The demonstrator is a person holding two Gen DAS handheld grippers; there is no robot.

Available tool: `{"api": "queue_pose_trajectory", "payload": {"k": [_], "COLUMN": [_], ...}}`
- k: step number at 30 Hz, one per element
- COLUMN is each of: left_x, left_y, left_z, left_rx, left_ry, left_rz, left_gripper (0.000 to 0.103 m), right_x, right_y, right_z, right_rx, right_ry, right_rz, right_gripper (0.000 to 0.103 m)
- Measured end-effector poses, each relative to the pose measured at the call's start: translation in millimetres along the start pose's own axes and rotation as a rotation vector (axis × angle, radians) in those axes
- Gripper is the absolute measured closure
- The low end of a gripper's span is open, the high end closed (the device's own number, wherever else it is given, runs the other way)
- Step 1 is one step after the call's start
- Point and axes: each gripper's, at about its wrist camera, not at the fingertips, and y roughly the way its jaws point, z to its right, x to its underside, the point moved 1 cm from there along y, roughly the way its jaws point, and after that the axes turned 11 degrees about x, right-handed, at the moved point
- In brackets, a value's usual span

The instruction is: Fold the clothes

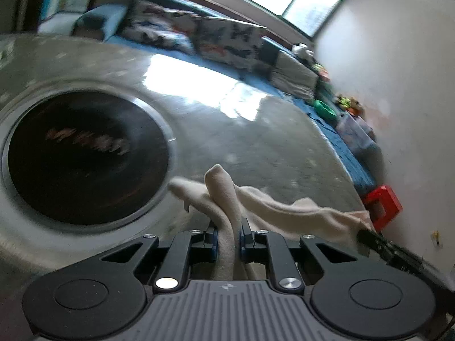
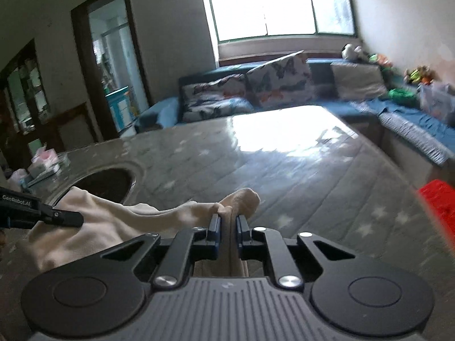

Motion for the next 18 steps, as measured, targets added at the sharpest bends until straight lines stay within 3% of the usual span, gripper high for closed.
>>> {"api": "queue_pose_trajectory", "payload": {"k": [11, 18], "left_x": [-8.7, -3.3], "left_y": [81.7, 125.8], "left_z": [69.1, 84.2], "left_rx": [0.063, 0.055], "left_ry": [0.104, 0.153], "left_rz": [-0.080, -0.125], "left_gripper": [0.088, 0.088], "right_x": [-32.9, -39.3], "right_y": [3.9, 23.5], "right_z": [60.8, 94.6], "right_rx": [0.201, 0.331], "right_ry": [0.004, 0.007], "right_rz": [0.050, 0.034], "right_gripper": [0.093, 0.093]}}
